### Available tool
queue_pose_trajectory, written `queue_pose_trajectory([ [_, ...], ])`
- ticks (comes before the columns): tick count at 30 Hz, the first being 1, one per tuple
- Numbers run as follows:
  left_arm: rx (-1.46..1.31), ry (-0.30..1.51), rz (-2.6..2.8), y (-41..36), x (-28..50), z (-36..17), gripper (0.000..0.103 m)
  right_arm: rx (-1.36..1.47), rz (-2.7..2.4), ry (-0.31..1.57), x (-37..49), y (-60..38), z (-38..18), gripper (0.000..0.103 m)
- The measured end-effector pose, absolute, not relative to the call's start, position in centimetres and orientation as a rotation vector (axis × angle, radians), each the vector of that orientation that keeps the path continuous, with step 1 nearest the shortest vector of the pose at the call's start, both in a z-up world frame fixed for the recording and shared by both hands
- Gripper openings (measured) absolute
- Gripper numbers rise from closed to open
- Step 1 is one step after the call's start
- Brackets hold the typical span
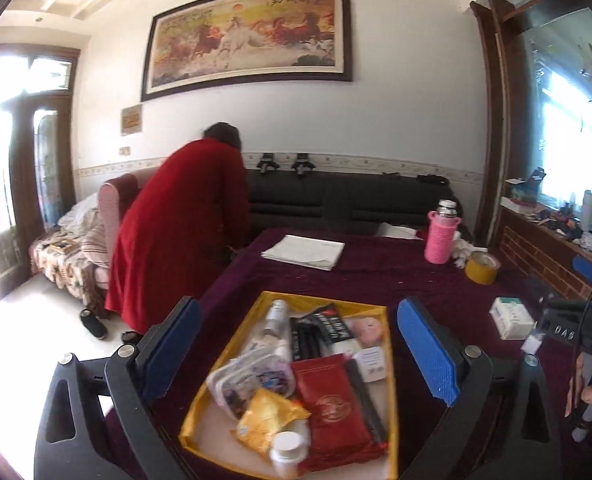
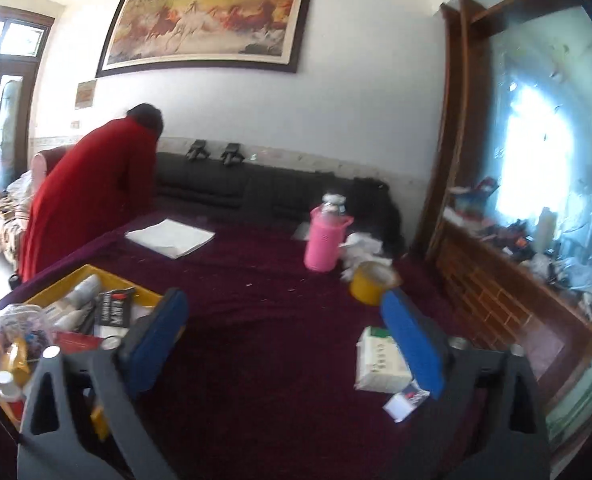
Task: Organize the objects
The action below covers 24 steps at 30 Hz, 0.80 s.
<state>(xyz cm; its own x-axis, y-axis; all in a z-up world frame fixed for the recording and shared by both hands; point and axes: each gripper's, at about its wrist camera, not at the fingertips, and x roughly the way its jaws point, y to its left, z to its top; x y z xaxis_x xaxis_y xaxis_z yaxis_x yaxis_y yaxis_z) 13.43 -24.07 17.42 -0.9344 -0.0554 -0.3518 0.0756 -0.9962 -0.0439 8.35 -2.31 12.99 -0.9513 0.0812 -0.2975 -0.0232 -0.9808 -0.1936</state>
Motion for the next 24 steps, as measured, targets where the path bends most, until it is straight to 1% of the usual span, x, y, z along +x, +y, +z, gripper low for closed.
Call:
queue_pose_trajectory([
  [2, 0.608, 0.131, -3.112, -21.0, 11.9, 18.0, 0.097, -0.619, 2.984, -0.306, 7.7, 1.0, 12.5, 0.103],
  [3, 0.653, 0.161, -3.152, -19.4, 11.1, 18.1, 0.097, -0.693, 2.966, -0.277, 7.3, 2.7, 12.1, 0.103],
  [6, 0.835, 0.266, -3.233, -14.8, 8.7, 16.6, 0.096, -0.832, 2.922, -0.114, 7.2, 8.7, 10.9, 0.103],
  [7, 0.894, 0.271, -3.245, -13.4, 8.2, 15.8, 0.096, -0.857, 2.9, -0.059, 7.2, 10.8, 10.6, 0.103],
  [11, 1.13, 0.174, -3.239, -8.2, 6.8, 12.0, 0.096, -0.916, 2.814, 0.117, 6.5, 17.0, 9.7, 0.103],
  [14, 1.228, 0.097, -3.218, -6.3, 6.9, 10.1, 0.096, -0.98, 2.788, 0.285, 4.7, 20.1, 8.7, 0.103],
  [18, 1.273, 0.073, -3.19, -6.0, 6.5, 9.2, 0.096, -1.017, 2.751, 0.489, 2.4, 23.4, 7.0, 0.103],
  [21, 1.254, 0.084, -3.161, -6.4, 6.2, 9.3, 0.096, -1.025, 2.675, 0.724, 1.2, 26.1, 5.2, 0.103],
  [23, 1.248, 0.057, -3.128, -6.3, 5.6, 9.2, 0.096, -0.995, 2.64, 0.852, 0.9, 27.3, 4.1, 0.103],
  [24, 1.238, 0.027, -3.111, -6.1, 5.5, 9.2, 0.096, -0.981, 2.638, 0.883, 0.9, 27.6, 3.7, 0.103],
])
